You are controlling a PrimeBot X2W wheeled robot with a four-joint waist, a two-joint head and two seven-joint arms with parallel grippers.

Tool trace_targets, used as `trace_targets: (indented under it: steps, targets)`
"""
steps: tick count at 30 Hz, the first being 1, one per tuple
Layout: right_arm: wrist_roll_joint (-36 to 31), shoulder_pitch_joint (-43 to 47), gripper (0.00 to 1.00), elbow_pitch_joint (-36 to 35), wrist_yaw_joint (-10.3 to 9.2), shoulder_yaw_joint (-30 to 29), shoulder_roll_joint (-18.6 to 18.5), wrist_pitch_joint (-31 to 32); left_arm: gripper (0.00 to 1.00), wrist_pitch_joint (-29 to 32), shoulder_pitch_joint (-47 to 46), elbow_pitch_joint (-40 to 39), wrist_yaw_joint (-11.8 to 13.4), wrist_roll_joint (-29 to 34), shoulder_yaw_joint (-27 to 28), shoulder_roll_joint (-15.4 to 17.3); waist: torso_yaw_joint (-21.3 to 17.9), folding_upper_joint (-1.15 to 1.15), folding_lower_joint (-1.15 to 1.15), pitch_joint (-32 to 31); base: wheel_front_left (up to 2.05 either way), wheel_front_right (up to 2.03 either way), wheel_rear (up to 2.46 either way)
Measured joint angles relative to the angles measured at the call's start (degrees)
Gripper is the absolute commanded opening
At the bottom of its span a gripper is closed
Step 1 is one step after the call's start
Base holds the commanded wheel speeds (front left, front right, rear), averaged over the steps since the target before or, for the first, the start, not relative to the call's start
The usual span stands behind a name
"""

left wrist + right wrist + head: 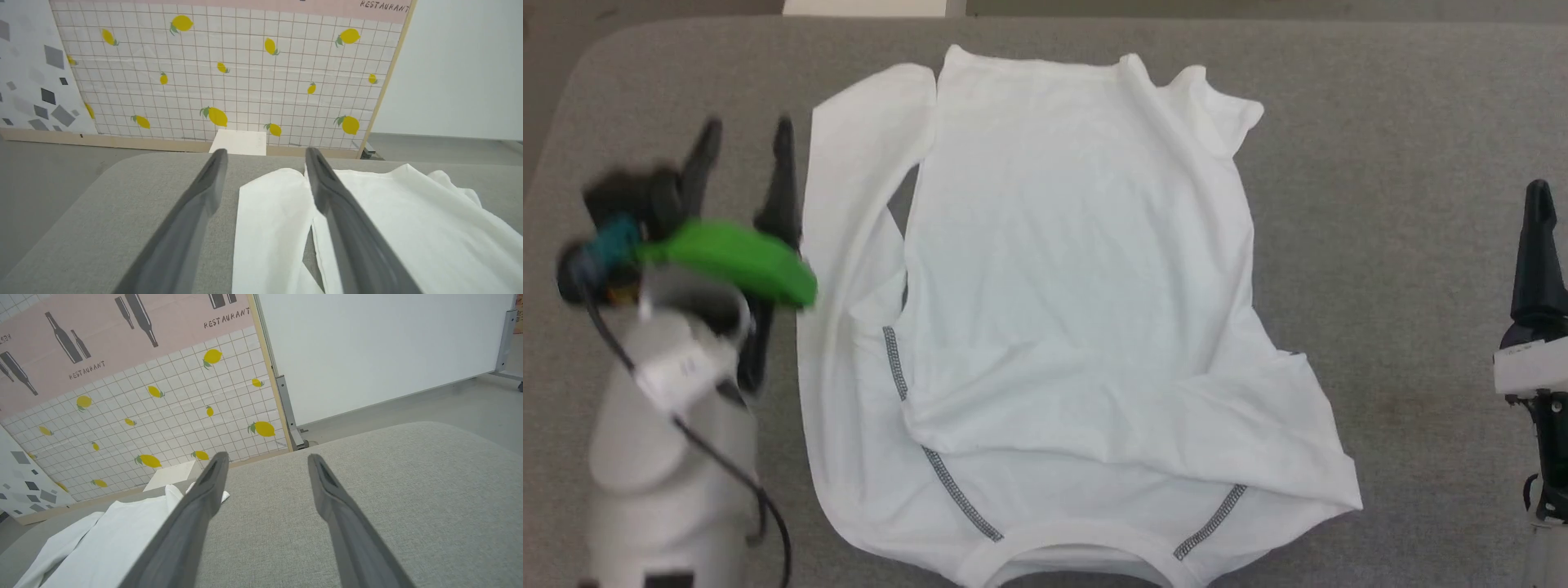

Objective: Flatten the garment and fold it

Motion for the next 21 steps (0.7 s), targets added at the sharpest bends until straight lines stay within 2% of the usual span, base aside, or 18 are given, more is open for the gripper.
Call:
trace_targets:
  steps: [9, 16, 21]
  targets:
    - [2.7, -2.1, 1.0, -2.1, 0.0, 1.5, 0.2, -0.9, 1.0, 21.3, -25.2, 11.1, -0.1, -4.9, -8.0, 9.3, -1.8, 0.0, 0.01, 9.2, 0.0, 0.0, 0.0]
    - [4.3, -2.7, 1.0, -2.1, 0.0, 1.9, 0.2, -2.8, 1.0, 40.5, -33.3, 15.6, -0.2, -9.2, -10.9, 13.9, -4.1, -0.01, 0.01, 15.9, 0.0, 0.0, 0.0]
    - [4.5, -2.7, 1.0, -2.5, 0.0, 2.0, 0.2, -3.6, 1.0, 47.6, -34.3, 16.1, 0.5, -9.5, -11.0, 16.1, -5.6, -0.01, 0.01, 19.4, 0.0, 0.0, 0.0]
